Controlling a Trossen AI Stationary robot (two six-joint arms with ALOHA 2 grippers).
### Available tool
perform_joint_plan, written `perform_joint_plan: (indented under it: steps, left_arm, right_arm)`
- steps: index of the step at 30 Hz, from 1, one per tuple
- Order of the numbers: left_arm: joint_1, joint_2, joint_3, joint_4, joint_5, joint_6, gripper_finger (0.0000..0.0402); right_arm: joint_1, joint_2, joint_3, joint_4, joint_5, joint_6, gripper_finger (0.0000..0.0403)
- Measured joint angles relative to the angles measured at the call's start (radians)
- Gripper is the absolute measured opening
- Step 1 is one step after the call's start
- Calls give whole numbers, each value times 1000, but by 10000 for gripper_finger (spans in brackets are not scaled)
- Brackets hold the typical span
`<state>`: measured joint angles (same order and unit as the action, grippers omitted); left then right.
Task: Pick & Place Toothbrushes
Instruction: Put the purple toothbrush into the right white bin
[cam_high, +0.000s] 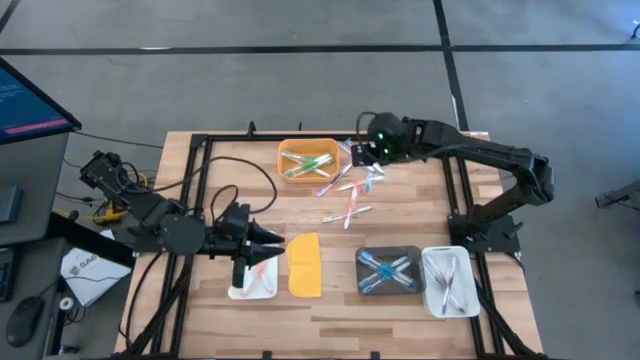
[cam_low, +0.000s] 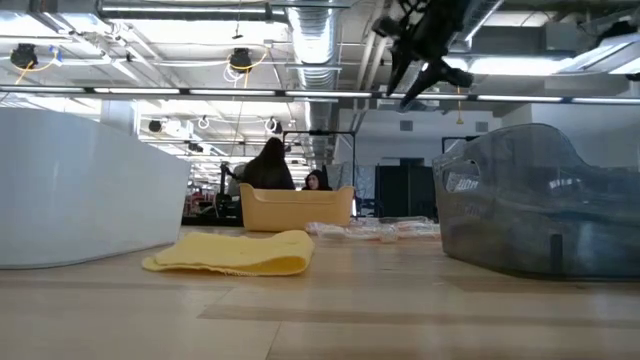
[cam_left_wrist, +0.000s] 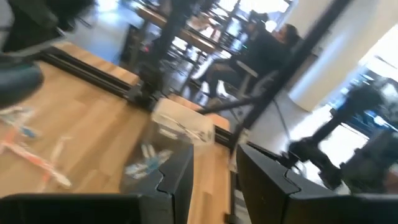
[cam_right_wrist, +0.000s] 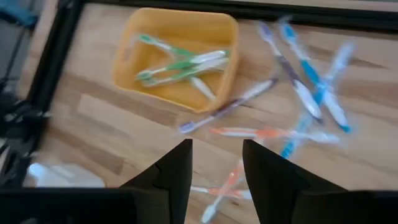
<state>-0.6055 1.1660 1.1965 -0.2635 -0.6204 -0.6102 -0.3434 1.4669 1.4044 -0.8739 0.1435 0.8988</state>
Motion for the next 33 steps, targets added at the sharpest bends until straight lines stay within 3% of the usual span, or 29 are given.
perform_joint_plan:
  steps: [6, 17, 21, 33]
  left_arm:
    - [67, 0, 0, 1, -109, 2, 117]
    - [285, 0, 0, 55, -113, -3, 117]
    - [317, 13, 1, 54, -113, -42, 117]
    - [357, 82, 2, 74, -69, -79, 117]
  right_arm:
    - [-136, 62, 0, 17, -115, -112, 117]
    - [-357, 253, 0, 23, -273, -375, 109]
    - [-371, 333, 0, 20, -360, -493, 109]
    - [-332, 478, 6, 109, -344, -637, 109]
